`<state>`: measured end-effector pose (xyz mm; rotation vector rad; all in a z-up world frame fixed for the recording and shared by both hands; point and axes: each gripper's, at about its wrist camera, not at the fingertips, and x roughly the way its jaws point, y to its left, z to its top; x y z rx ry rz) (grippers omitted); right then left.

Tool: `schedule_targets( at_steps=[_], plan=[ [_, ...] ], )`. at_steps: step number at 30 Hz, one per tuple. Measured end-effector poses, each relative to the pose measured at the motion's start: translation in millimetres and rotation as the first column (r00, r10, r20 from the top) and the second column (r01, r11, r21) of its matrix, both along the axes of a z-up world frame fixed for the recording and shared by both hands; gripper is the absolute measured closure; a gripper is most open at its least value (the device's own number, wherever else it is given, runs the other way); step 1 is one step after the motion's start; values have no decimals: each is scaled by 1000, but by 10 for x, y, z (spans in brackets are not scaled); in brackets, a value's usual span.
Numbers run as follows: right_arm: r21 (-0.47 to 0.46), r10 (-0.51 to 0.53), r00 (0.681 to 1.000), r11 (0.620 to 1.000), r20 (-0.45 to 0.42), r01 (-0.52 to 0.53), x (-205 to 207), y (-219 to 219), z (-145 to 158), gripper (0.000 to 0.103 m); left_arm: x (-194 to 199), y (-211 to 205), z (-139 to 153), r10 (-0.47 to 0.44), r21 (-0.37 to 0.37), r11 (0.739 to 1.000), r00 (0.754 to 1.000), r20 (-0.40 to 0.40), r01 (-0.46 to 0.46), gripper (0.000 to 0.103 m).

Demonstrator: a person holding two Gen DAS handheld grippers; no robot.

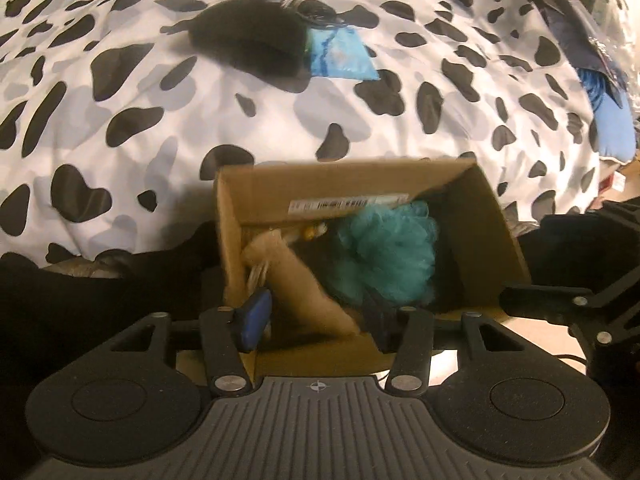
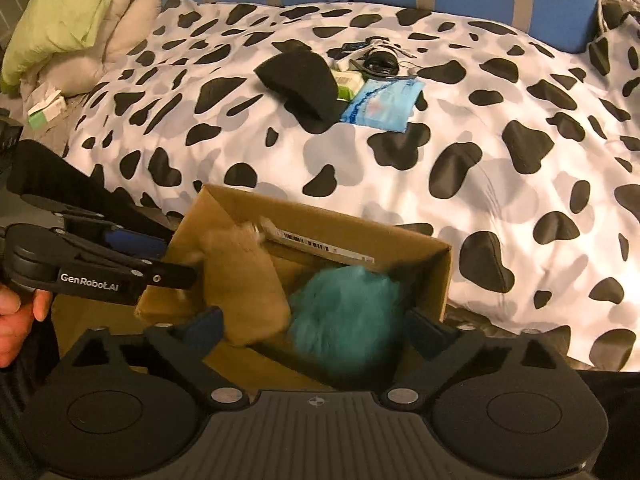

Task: Organize soft objects
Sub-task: 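Open both grippers to drop the pouch and sponge into the box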

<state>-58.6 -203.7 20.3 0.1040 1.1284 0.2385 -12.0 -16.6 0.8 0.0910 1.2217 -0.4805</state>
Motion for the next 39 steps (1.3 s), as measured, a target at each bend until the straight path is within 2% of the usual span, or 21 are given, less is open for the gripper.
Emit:
schedule_targets(
  at_steps=[7,23,39],
  plan=[
    [-22,-22,999,1000,-23,21,46,-7,-42,0,0,-15,8,4,2,1000,1000,1,-4,53],
    [-43,-41,998,998,-49,39,76,-8,-85,0,22,5,10,16,-1,1000,1000,6,-16,53],
    [-55,-79,995,996,-68,75,110,-49,-124,0,65,57,43,80,-12,997,996,34,-80,53]
  ],
)
